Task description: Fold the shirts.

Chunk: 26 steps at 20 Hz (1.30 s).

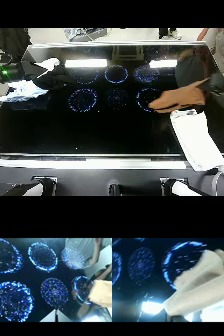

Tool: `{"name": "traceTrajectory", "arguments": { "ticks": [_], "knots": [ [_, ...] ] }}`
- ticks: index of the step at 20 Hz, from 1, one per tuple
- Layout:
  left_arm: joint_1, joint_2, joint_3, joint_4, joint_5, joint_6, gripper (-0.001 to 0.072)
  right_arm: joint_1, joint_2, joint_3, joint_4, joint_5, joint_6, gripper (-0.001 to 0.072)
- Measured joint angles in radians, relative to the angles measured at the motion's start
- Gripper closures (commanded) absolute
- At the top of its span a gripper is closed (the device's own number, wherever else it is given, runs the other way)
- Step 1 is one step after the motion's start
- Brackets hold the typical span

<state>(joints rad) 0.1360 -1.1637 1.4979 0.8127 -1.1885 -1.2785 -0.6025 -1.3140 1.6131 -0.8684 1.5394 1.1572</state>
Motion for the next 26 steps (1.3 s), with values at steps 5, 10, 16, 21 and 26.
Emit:
{"name": "traceTrajectory", "arguments": {
  "ticks": [5,10,16,21,26],
  "knots": [
    [0.000,0.000,0.000,0.000,0.000,0.015,0.0678,-0.183,0.028,0.018,-0.008,0.064,0.029,0.0675],
    [0.000,0.000,0.000,0.000,-0.001,0.021,0.0678,-0.302,0.041,0.022,-0.040,0.120,0.047,0.0674],
    [0.000,0.000,0.000,0.000,-0.002,0.023,0.0678,-0.334,0.073,-0.101,-0.358,0.259,0.063,0.0674],
    [0.000,0.000,0.000,0.000,-0.002,0.023,0.0678,-0.341,0.151,-0.432,-0.567,0.231,0.072,0.0674],
    [0.000,0.000,0.000,-0.005,-0.002,0.023,0.0679,-0.343,0.178,-0.615,-0.631,0.149,0.099,0.0674]
  ]
}}
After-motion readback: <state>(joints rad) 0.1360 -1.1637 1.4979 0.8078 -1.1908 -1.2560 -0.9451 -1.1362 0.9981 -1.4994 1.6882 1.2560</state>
